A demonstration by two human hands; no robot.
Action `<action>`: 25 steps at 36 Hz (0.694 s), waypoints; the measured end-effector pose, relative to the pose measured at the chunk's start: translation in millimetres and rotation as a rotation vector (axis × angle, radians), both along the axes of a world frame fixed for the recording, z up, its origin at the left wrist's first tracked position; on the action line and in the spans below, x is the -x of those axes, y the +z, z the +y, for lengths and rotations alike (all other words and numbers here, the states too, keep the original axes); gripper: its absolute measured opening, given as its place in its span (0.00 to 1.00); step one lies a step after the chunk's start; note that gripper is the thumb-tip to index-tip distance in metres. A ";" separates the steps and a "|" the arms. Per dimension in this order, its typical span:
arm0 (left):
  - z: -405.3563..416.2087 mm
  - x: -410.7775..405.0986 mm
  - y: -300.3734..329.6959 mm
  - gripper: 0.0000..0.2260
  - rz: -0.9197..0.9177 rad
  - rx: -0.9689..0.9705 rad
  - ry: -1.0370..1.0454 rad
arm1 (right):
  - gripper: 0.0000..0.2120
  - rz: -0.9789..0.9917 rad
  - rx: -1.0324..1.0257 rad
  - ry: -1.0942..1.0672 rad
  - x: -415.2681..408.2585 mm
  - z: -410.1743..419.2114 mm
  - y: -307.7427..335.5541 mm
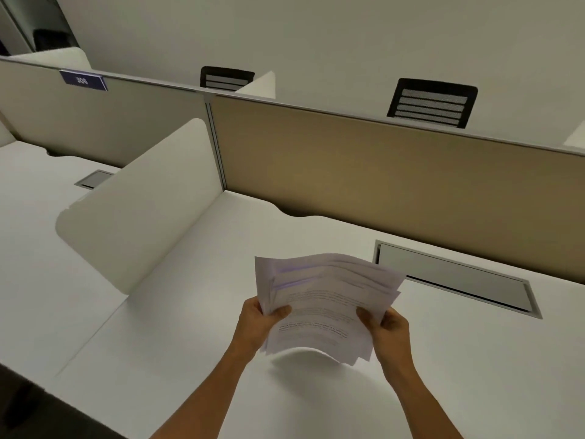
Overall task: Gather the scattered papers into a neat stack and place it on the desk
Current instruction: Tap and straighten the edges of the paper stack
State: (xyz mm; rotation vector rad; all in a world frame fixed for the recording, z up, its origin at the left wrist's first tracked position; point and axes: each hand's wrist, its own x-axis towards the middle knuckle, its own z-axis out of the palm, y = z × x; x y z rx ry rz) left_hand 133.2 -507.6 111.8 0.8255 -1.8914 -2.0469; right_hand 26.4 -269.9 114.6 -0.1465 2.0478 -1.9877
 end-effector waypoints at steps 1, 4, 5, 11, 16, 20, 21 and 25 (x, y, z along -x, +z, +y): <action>5.3 -1.6 -1.2 0.10 -0.007 0.003 0.003 | 0.10 -0.007 -0.007 -0.003 -3.1 4.1 -2.9; 18.4 -5.6 -3.2 0.10 -0.005 -0.007 0.027 | 0.09 -0.023 -0.012 -0.004 -9.7 12.7 -8.7; 21.4 -6.3 -3.9 0.10 -0.006 -0.006 0.035 | 0.08 -0.028 -0.011 0.000 -10.7 14.4 -9.2; 30.6 -8.0 -6.9 0.13 -0.004 0.025 0.018 | 0.08 -0.055 -0.016 0.039 -11.7 20.2 -11.1; 33.5 -5.8 -6.3 0.16 0.020 0.061 -0.017 | 0.11 -0.092 -0.040 0.069 -9.8 21.5 -16.7; 34.1 -5.1 -12.2 0.18 0.004 0.060 -0.028 | 0.13 -0.118 -0.049 0.078 -9.0 20.0 -22.5; 33.9 -5.0 -14.3 0.18 -0.005 0.057 -0.032 | 0.13 -0.123 -0.050 0.077 -9.1 19.1 -23.6; 31.9 -5.0 -24.1 0.20 -0.046 0.015 -0.071 | 0.11 -0.134 -0.068 0.125 -11.9 13.9 -27.7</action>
